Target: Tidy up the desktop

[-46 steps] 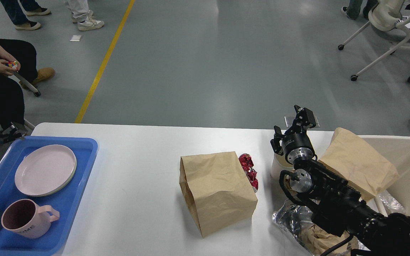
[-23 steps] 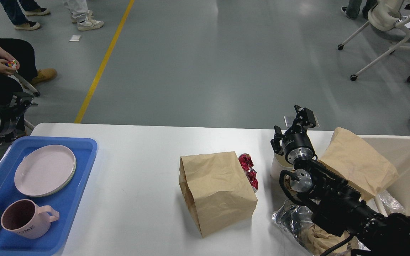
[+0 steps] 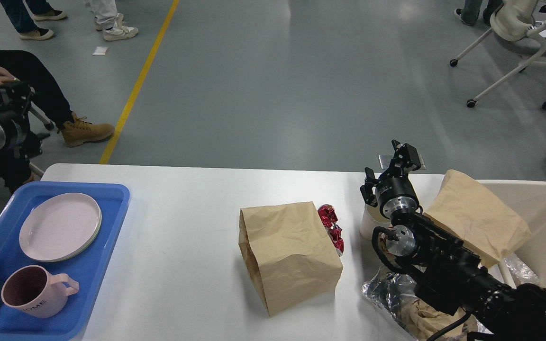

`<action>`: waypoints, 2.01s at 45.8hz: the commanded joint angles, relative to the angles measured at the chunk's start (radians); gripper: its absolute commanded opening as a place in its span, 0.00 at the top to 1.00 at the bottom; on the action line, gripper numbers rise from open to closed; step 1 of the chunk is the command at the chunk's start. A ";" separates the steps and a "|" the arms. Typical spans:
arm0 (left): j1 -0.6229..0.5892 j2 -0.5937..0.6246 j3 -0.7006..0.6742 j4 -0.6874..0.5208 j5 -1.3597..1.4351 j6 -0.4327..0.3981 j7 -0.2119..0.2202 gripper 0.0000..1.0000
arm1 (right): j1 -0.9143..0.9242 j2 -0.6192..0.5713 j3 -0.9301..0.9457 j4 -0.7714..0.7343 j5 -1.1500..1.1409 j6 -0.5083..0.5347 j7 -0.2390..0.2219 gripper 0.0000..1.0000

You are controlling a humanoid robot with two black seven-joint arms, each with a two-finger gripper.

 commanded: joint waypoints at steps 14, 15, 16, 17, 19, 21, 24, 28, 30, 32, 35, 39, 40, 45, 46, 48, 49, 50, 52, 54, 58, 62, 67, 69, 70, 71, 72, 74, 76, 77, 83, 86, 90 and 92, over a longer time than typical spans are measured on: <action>0.054 -0.191 -0.580 -0.014 -0.002 -0.020 -0.002 0.04 | 0.000 0.000 0.000 0.000 0.000 0.000 0.000 0.00; 0.054 -0.204 -0.580 -0.014 0.000 -0.020 -0.002 0.03 | 0.000 0.000 0.000 0.000 0.000 0.000 0.000 0.00; 0.054 -0.214 -0.580 -0.014 0.000 -0.020 -0.004 0.04 | 0.000 0.000 0.000 0.000 0.000 0.000 0.000 0.00; 0.054 -0.227 -0.580 -0.014 0.000 -0.020 -0.004 0.03 | 0.000 0.000 0.000 0.000 0.000 0.000 0.000 0.00; 0.054 -0.248 -0.580 -0.014 0.000 -0.020 -0.004 0.03 | 0.000 0.000 0.000 0.000 0.000 0.000 0.000 0.00; 0.055 -0.265 -0.578 -0.014 0.000 -0.020 -0.004 0.03 | 0.000 0.000 0.000 0.000 0.000 0.000 0.000 0.00; 0.057 -0.279 -0.575 -0.014 0.000 -0.020 -0.005 0.03 | -0.001 0.000 0.000 0.000 0.000 0.000 0.000 0.00; 0.077 -0.290 -0.571 -0.014 -0.002 -0.020 -0.007 0.04 | 0.000 0.000 0.000 0.000 0.000 0.000 0.000 0.00; 0.101 -0.293 -0.569 -0.014 -0.002 -0.020 -0.007 0.03 | 0.000 0.000 0.000 0.000 0.000 0.000 0.000 0.00; 0.121 -0.305 -0.568 -0.014 0.001 -0.020 -0.011 0.04 | 0.000 0.000 0.000 0.000 0.000 0.000 0.000 0.00; 0.123 -0.305 -0.575 -0.014 -0.002 -0.018 -0.022 0.04 | 0.000 0.000 0.000 0.000 0.000 0.000 0.000 0.00; 0.126 -0.317 -0.577 -0.014 -0.002 -0.018 -0.027 0.03 | -0.001 0.000 0.000 0.000 0.000 0.000 0.000 0.00; 0.126 -0.320 -0.572 -0.014 -0.002 -0.014 -0.028 0.04 | 0.000 0.000 0.000 0.000 0.000 0.000 0.000 0.00; 0.135 -0.362 -0.568 -0.011 -0.002 -0.005 -0.028 0.03 | 0.000 0.000 0.000 0.000 0.000 0.000 0.000 0.00; 0.143 -0.368 -0.569 -0.011 -0.002 -0.003 -0.028 0.04 | 0.000 0.000 0.000 0.000 0.000 0.000 0.000 0.00; 0.163 -0.380 -0.571 -0.011 -0.002 -0.003 -0.028 0.04 | 0.000 0.000 0.000 0.000 0.000 0.000 0.000 0.00; 0.173 -0.383 -0.572 -0.011 -0.002 -0.003 -0.028 0.04 | 0.000 0.000 0.000 0.000 0.000 0.000 0.000 0.00; 0.183 -0.385 -0.572 -0.011 -0.002 -0.003 -0.027 0.03 | 0.000 0.000 0.000 0.000 0.000 0.000 0.000 0.00; 0.193 -0.388 -0.568 -0.009 0.000 -0.003 -0.027 0.04 | 0.000 0.000 0.000 0.000 0.000 0.000 0.000 0.00; 0.203 -0.389 -0.566 -0.008 0.000 -0.001 -0.027 0.03 | -0.001 0.000 0.000 0.000 0.000 0.000 0.000 0.00; 0.218 -0.389 -0.565 -0.008 0.000 -0.003 -0.027 0.03 | 0.000 0.000 0.000 0.000 0.000 0.000 0.000 0.00; 0.244 -0.388 -0.566 -0.009 0.000 -0.005 -0.027 0.04 | 0.000 0.000 0.000 0.000 0.000 0.000 0.000 0.00; 0.252 -0.389 -0.566 -0.009 0.000 -0.018 -0.031 0.04 | -0.001 0.000 0.000 0.000 0.000 0.000 0.000 0.00; 0.252 -0.389 -0.565 -0.011 0.000 -0.020 -0.045 0.04 | 0.000 0.000 0.000 0.000 0.000 0.000 0.000 0.00; 0.253 -0.391 -0.563 -0.011 0.000 -0.020 -0.054 0.04 | -0.001 0.000 0.000 0.000 0.000 0.000 0.000 0.00; 0.253 -0.392 -0.563 -0.012 0.000 -0.020 -0.066 0.04 | 0.000 0.000 0.000 0.000 0.000 0.000 0.000 0.00; 0.255 -0.392 -0.563 -0.014 0.000 -0.023 -0.083 0.03 | 0.000 0.000 0.000 0.000 0.000 0.000 0.000 0.00; 0.261 -0.392 -0.563 -0.014 0.000 -0.037 -0.114 0.04 | -0.001 0.000 0.000 0.000 0.000 0.000 0.000 0.00; 0.275 -0.392 -0.563 -0.014 0.000 -0.057 -0.152 0.03 | 0.000 0.000 0.000 0.000 0.000 0.000 0.000 0.00; 0.282 -0.392 -0.563 -0.014 0.000 -0.067 -0.172 0.03 | 0.000 0.000 0.000 0.000 0.000 0.000 0.000 0.00; 0.327 -0.397 -0.562 -0.014 0.000 -0.144 -0.370 0.03 | 0.000 0.000 0.000 0.000 0.000 0.000 0.000 0.00; 0.345 -0.400 -0.562 -0.014 0.000 -0.173 -0.460 0.04 | -0.001 0.000 0.000 0.000 0.000 0.000 0.000 0.00; 0.356 -0.412 -0.562 -0.014 0.000 -0.181 -0.528 0.04 | -0.001 0.000 0.000 0.000 0.000 0.000 0.000 0.00; 0.358 -0.412 -0.562 -0.014 0.000 -0.182 -0.541 0.03 | -0.001 0.000 0.000 0.000 0.000 0.000 0.000 0.00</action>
